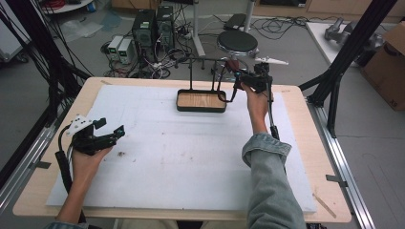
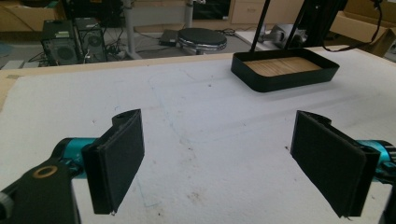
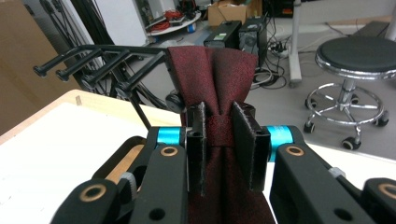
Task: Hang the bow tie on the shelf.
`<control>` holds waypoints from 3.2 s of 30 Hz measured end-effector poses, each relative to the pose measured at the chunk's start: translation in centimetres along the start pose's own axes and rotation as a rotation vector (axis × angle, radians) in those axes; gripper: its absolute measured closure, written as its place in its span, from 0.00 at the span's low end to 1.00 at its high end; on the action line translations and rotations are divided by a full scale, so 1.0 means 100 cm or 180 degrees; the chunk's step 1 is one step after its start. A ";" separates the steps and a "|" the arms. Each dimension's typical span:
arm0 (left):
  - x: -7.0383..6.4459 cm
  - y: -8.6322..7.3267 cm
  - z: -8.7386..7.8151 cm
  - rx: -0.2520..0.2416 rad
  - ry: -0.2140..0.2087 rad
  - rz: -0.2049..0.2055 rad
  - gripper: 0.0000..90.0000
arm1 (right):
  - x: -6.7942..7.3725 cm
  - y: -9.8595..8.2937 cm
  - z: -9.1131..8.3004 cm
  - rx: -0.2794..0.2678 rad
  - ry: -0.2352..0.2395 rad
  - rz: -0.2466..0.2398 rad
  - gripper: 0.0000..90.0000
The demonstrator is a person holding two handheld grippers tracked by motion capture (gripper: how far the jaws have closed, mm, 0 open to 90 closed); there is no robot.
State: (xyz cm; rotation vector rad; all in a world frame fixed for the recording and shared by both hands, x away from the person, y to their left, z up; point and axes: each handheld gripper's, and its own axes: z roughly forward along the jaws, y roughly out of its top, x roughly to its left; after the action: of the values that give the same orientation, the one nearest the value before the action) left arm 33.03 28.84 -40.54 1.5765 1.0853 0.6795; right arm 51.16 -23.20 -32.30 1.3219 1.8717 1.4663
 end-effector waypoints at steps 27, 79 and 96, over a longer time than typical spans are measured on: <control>0.000 0.000 0.000 -0.0013 -0.0008 0.0011 0.20 | -0.002 -0.004 -0.004 0.0073 -0.0063 -0.0056 0.75; 0.000 0.001 -0.002 -0.0027 0.0063 0.0022 0.19 | 0.023 -0.014 -0.163 -0.0629 -0.0109 -0.0488 0.14; -0.002 0.001 -0.002 -0.0011 0.0056 0.0048 0.19 | 0.019 -0.072 -0.199 -0.0833 -0.0183 -0.0567 0.12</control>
State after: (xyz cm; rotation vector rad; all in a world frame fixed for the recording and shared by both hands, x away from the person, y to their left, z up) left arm 32.84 28.73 -40.37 1.5799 1.0856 0.7063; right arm 31.69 -31.65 -31.35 1.0367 1.6486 1.5030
